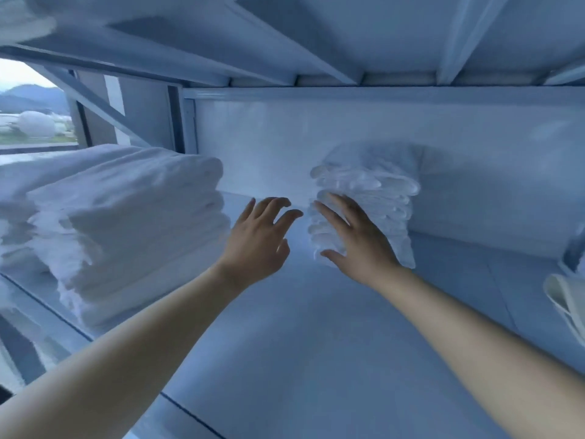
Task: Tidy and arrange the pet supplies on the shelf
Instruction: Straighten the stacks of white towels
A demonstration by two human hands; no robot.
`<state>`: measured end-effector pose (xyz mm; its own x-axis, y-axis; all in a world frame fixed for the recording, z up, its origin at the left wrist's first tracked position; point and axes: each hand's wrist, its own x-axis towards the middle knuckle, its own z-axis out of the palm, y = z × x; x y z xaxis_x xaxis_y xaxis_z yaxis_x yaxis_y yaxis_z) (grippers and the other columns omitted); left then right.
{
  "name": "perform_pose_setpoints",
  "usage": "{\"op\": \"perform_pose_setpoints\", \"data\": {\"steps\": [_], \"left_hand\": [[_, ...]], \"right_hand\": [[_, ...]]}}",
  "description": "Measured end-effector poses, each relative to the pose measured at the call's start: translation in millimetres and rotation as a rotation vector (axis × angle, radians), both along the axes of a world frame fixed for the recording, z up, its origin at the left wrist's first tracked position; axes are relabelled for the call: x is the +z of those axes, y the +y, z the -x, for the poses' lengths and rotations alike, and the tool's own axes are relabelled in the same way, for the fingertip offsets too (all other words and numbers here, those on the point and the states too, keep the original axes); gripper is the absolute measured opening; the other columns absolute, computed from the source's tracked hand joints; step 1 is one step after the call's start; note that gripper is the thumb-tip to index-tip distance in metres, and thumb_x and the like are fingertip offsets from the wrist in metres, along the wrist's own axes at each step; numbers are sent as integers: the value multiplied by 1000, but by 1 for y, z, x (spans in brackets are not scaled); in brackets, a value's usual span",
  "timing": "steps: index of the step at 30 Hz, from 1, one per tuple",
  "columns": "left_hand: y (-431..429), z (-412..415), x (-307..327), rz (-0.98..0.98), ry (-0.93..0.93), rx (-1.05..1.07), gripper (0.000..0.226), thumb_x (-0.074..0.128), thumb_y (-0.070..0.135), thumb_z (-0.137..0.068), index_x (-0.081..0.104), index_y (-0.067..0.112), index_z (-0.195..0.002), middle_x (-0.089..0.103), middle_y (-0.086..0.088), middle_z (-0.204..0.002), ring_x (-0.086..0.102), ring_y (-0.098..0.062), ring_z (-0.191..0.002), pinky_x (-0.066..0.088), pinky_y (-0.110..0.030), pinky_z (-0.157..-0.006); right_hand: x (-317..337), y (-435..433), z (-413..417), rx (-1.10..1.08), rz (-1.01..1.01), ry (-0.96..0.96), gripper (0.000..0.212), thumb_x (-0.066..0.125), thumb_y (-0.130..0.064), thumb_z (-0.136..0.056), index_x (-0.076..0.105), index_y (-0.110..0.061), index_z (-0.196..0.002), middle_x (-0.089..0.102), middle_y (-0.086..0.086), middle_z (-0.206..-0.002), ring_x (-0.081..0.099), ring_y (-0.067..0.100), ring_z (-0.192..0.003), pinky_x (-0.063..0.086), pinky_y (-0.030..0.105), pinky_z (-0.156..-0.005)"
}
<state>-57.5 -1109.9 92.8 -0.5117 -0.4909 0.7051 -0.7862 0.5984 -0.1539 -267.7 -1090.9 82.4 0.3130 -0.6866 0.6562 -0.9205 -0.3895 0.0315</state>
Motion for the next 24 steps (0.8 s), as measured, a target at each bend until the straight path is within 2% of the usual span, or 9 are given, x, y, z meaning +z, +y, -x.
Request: {"op": "perform_pose_setpoints", "data": {"steps": [4, 6, 11, 13, 16, 20, 24], "left_hand": [[-9, 50, -7, -27, 5, -109, 46, 61, 20, -79, 55, 18, -125, 51, -6, -131, 47, -26, -122, 38, -37, -100], [-15, 70, -13, -67, 6, -165, 42, 58, 23, -83, 54, 21, -125, 50, -2, -130, 48, -23, -120, 42, -34, -93], [-32, 103, -33, -112, -57, -225, 31, 58, 27, -89, 59, 22, -119, 56, 2, -123, 53, -22, -113, 48, -34, -78], [-37, 107, -35, -92, -123, -263, 33, 71, 20, -79, 65, 17, -112, 62, -4, -114, 60, -25, -103, 53, -35, -67], [-44, 108, -34, -18, -226, -287, 49, 89, 15, -50, 72, 17, -96, 67, -6, -97, 67, -22, -84, 54, -29, -52], [-49, 111, -34, 12, -231, -333, 53, 90, 18, -41, 71, 21, -91, 66, -3, -91, 67, -21, -78, 53, -28, -52], [-54, 107, -36, 70, -241, -347, 67, 82, -1, -33, 70, 20, -95, 66, -5, -96, 66, -22, -81, 52, -27, -51]], "right_hand": [[-3, 18, 52, -150, -50, 17, 82, 68, -29, -83, 18, -26, -147, 9, -2, -157, 11, 20, -144, 26, 34, -111], [-9, 27, 71, -203, -83, 29, 80, 69, -28, -82, 22, -25, -147, 13, 0, -156, 15, 21, -143, 27, 35, -113], [-31, 41, 93, -331, -117, -16, 62, 68, -25, -81, 41, -25, -137, 34, 1, -143, 38, 22, -128, 45, 36, -92], [-37, 40, 96, -371, -135, -13, 53, 63, -28, -84, 43, -27, -134, 36, -1, -138, 42, 21, -123, 47, 35, -84], [-43, 35, 95, -384, -175, -30, 49, 59, -29, -87, 42, -28, -133, 34, -2, -135, 41, 19, -122, 50, 36, -81], [-41, 25, 88, -373, -214, -77, 51, 59, -24, -86, 42, -29, -134, 32, -1, -136, 40, 21, -120, 50, 36, -82], [-39, 15, 83, -366, -225, -103, 48, 62, -18, -82, 49, -24, -128, 36, 2, -133, 45, 24, -117, 50, 36, -83]]}}
